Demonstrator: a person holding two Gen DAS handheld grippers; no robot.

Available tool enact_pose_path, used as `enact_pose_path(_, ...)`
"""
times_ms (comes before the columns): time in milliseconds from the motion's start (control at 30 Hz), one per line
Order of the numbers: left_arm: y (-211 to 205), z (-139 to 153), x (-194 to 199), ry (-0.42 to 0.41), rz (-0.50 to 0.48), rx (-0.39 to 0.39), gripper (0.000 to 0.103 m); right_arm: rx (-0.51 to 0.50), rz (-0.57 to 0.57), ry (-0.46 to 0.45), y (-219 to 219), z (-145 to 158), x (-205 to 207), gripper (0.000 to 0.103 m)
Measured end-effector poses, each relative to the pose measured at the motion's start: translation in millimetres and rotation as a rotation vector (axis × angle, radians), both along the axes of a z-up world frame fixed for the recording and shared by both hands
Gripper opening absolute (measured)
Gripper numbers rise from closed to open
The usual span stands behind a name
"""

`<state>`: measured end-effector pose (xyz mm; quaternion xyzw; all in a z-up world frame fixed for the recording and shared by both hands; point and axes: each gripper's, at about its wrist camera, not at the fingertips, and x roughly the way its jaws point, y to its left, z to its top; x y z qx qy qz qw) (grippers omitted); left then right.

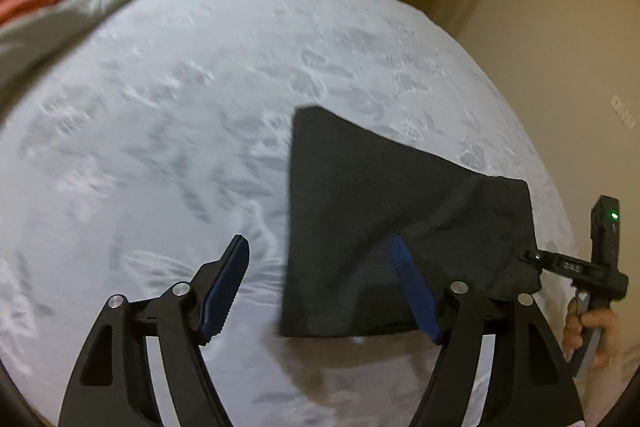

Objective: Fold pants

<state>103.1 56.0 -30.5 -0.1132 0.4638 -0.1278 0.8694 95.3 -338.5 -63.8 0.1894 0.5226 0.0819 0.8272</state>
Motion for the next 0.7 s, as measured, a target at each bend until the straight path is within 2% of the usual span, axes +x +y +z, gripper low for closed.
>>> enact_pose_path(67,-6,-10,7,0.022,-0.001,-0.008,0.071,-0.028,-0.003,-0.039,1,17,-5,0.027)
enact_pose_path(133,-16,-25,15,0.066,-0.018,-0.003,0.071,-0.079,-0.008,-0.09,-2,31,-13,0.052)
enact_pose_path(167,-19,-32,17,0.093,-0.027,-0.012,0.075,-0.09,-0.023,-0.105,-5,33,-16,0.075)
enact_pose_path(200,-21,-41,21,0.122,-0.03,-0.022,0.078,-0.099,-0.045,-0.105,-9,31,-16,0.08)
enact_pose_path(267,-24,-59,28,0.172,-0.017,-0.045,0.081,-0.095,-0.031,-0.042,-12,16,-11,0.08)
enact_pose_path(300,-22,-62,29,0.163,-0.007,-0.057,0.082,-0.082,-0.014,-0.007,-13,7,-7,0.079)
enact_pose_path(333,-22,-62,30,0.142,-0.003,-0.065,0.079,-0.06,0.0,0.021,-12,-2,-3,0.072)
enact_pose_path(367,-24,-60,33,0.132,-0.03,-0.069,0.076,-0.009,0.016,0.038,-7,-13,-2,0.054)
enact_pose_path(400,-24,-59,35,0.132,-0.055,-0.078,0.039,0.011,0.02,0.036,-4,-16,-2,0.035)
enact_pose_path(433,-22,-55,35,0.132,-0.064,-0.08,0.011,0.012,0.027,0.023,0,-11,-3,0.029)
enact_pose_path(467,-17,-46,35,0.135,-0.067,-0.094,0.011,0.048,0.039,-0.01,2,4,-5,0.028)
enact_pose_path(567,9,-10,15,0.101,-0.071,-0.199,0.006,0.168,0.099,-0.157,7,57,-25,0.027)
enact_pose_path(600,19,0,4,0.093,-0.08,-0.213,0.006,0.173,0.121,-0.188,10,69,-34,0.028)
enact_pose_path(633,28,6,-9,0.098,-0.085,-0.201,0.007,0.14,0.138,-0.197,12,74,-45,0.029)
enact_pose_path(667,32,6,-17,0.115,-0.087,-0.18,0.01,0.101,0.149,-0.176,13,70,-50,0.038)
enact_pose_path(700,35,-2,-22,0.143,-0.089,-0.143,0.022,0.037,0.162,-0.119,14,56,-53,0.048)
